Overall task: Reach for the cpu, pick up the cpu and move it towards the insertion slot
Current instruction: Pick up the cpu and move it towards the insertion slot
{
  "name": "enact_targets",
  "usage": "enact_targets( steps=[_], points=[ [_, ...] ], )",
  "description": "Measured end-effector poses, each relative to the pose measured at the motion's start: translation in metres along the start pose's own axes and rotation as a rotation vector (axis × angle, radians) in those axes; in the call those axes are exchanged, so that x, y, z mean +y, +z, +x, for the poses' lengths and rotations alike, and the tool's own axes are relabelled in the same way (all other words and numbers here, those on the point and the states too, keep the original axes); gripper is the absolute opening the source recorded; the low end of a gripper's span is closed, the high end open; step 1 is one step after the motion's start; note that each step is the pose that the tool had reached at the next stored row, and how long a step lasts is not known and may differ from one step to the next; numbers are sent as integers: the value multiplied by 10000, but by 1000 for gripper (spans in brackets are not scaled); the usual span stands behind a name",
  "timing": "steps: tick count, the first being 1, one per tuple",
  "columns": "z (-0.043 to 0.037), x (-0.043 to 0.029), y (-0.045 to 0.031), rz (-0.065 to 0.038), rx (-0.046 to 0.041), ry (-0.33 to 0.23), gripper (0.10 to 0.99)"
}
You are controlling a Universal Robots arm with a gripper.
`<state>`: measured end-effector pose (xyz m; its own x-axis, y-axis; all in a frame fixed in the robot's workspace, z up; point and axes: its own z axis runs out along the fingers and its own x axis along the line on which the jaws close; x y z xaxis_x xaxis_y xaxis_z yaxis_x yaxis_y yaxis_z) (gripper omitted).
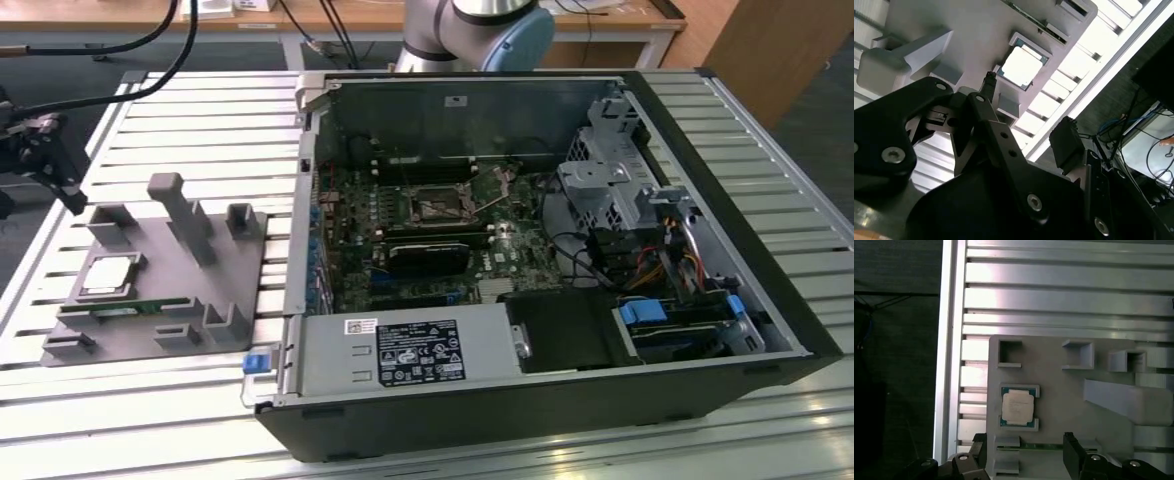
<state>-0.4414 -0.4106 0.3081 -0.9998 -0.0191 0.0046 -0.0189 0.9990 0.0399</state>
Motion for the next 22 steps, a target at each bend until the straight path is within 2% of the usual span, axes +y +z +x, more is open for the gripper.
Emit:
enact_targets(
  steps=[22],
  points=[
    [-1,-19,216,-1,0,-1,706]
  ],
)
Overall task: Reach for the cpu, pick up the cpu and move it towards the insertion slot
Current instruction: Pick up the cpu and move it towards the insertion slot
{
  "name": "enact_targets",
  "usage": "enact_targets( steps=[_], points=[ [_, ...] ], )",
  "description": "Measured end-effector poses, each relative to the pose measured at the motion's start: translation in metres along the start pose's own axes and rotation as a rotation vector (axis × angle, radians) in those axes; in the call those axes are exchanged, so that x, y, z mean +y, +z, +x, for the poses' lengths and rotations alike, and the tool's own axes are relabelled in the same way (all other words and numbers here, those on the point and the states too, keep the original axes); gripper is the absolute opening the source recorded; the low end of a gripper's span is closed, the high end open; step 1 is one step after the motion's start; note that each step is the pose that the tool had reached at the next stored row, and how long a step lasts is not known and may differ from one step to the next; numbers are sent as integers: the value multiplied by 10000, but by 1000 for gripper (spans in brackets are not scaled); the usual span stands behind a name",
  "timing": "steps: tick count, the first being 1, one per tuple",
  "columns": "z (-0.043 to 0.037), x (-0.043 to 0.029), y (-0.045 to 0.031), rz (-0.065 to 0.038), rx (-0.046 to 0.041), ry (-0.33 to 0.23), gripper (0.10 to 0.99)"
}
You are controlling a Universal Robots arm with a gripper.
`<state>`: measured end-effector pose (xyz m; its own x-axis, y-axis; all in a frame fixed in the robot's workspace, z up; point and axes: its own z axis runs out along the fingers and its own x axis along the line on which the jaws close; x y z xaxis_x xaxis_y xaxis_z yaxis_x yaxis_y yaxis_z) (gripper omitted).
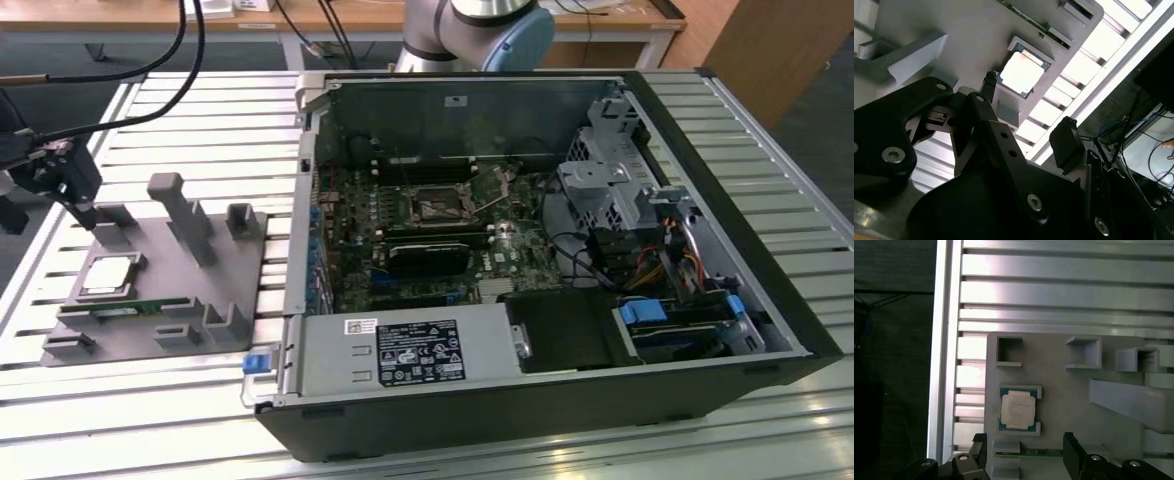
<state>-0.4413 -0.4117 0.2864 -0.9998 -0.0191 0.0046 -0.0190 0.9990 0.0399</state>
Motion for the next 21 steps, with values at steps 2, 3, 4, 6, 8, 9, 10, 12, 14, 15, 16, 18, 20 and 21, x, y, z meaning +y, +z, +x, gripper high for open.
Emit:
enact_targets(
  steps=[2,3,4,6,8,9,10,12,14,15,16,18,20,21],
  points=[
    [0,-2,20,0,0,0,706],
    [0,-3,29,0,0,1,706],
    [0,-4,39,0,0,0,706],
    [0,-6,61,0,1,0,706],
    [0,-7,82,0,0,1,706],
    [-1,-8,93,-1,-1,0,706],
    [0,-9,103,0,-1,0,706],
    [0,-10,124,0,-1,0,706],
    [-1,-11,143,0,-1,0,706],
    [-1,-12,152,0,0,0,706],
    [-1,-12,161,0,1,0,706],
    [-1,-13,179,0,0,0,706],
    [-1,-14,198,0,0,0,706],
    [-1,-14,208,0,0,0,706]
  ],
)
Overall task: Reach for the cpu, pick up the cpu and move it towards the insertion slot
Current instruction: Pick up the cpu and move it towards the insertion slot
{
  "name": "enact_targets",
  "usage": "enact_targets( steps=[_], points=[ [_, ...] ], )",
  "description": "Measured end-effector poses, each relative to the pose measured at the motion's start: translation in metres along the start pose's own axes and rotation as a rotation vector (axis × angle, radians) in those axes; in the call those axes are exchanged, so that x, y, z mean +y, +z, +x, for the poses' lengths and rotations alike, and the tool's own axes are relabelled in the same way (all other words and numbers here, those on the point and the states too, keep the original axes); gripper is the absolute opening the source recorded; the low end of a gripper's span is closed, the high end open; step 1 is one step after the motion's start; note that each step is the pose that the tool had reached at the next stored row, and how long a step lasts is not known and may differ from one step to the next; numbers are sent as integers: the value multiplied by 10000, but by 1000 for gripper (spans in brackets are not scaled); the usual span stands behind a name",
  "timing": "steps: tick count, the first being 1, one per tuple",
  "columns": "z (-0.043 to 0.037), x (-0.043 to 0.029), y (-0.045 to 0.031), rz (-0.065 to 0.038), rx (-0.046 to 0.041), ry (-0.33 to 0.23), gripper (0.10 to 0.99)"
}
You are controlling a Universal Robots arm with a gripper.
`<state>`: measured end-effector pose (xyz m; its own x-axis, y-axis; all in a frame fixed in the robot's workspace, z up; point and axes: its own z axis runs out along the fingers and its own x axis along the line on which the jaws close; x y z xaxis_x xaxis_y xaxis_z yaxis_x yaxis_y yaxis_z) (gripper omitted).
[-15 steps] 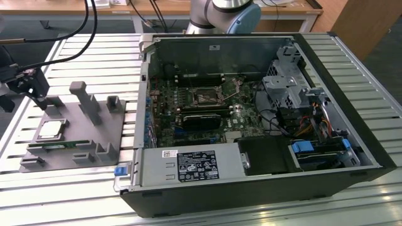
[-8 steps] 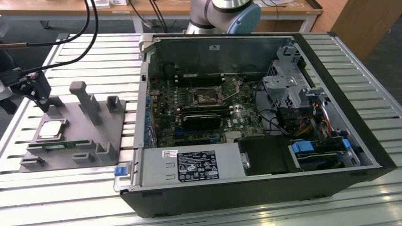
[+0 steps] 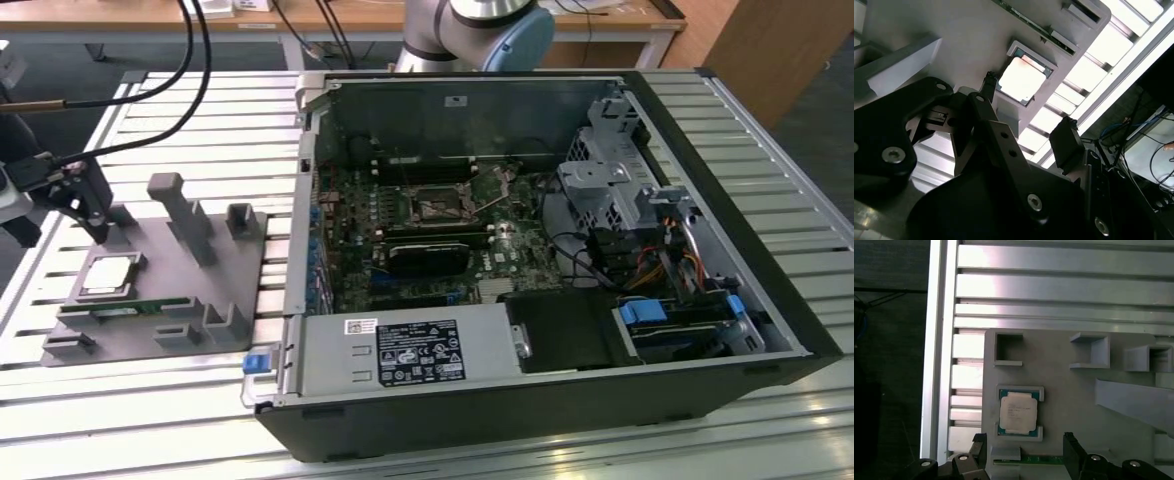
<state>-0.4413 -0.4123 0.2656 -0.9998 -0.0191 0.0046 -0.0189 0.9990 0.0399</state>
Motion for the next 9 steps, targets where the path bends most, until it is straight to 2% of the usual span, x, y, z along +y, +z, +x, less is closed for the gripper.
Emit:
enact_targets(
  steps=[9],
  points=[
    [0,-6,90,0,0,0,706]
  ],
)
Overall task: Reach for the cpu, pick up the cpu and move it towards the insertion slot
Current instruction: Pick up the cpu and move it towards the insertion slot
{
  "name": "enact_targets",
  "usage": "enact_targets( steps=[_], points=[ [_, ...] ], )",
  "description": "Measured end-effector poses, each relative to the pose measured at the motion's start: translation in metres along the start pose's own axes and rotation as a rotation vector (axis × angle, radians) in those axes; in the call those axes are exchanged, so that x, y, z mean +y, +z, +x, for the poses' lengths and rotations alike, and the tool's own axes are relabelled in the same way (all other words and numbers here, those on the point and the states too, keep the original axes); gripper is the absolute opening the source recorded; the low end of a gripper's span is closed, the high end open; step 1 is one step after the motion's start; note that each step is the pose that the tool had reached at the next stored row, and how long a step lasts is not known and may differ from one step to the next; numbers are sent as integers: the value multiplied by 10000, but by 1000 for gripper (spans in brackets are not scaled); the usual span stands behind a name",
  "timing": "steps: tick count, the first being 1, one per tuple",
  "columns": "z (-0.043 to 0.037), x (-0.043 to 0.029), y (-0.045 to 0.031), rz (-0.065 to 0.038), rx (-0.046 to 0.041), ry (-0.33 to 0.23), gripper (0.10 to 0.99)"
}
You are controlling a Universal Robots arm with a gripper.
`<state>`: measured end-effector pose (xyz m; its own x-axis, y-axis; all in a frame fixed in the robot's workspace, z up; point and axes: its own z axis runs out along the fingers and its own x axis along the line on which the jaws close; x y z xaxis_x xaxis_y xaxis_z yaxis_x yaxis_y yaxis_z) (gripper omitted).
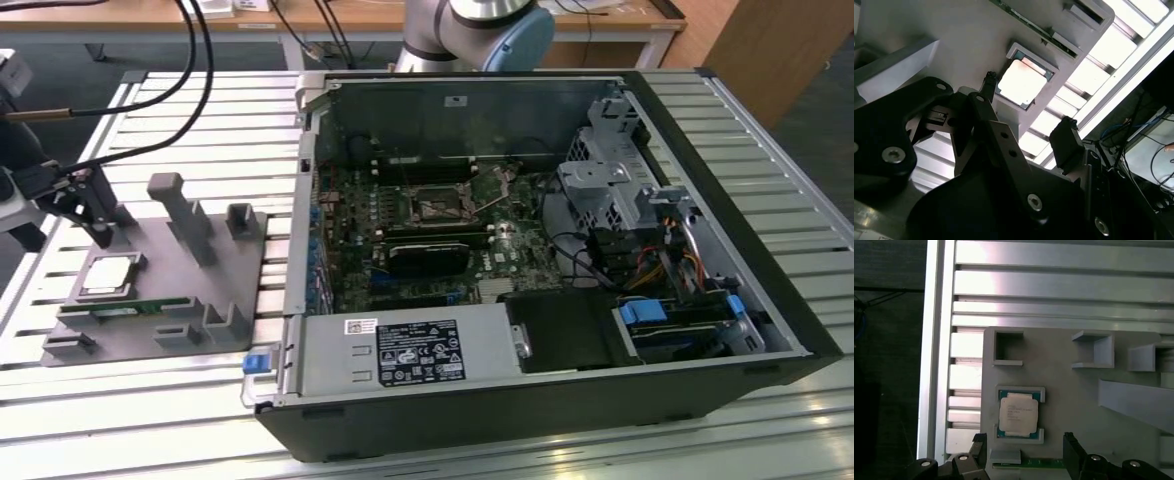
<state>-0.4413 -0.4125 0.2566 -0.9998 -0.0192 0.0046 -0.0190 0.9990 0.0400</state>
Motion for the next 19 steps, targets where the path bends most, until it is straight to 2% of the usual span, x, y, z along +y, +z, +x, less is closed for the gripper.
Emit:
enact_targets(
  steps=[13,19],
  points=[
    [-20,-14,196,0,-1,1,706],
    [-20,-17,241,1,1,0,706]
  ],
)
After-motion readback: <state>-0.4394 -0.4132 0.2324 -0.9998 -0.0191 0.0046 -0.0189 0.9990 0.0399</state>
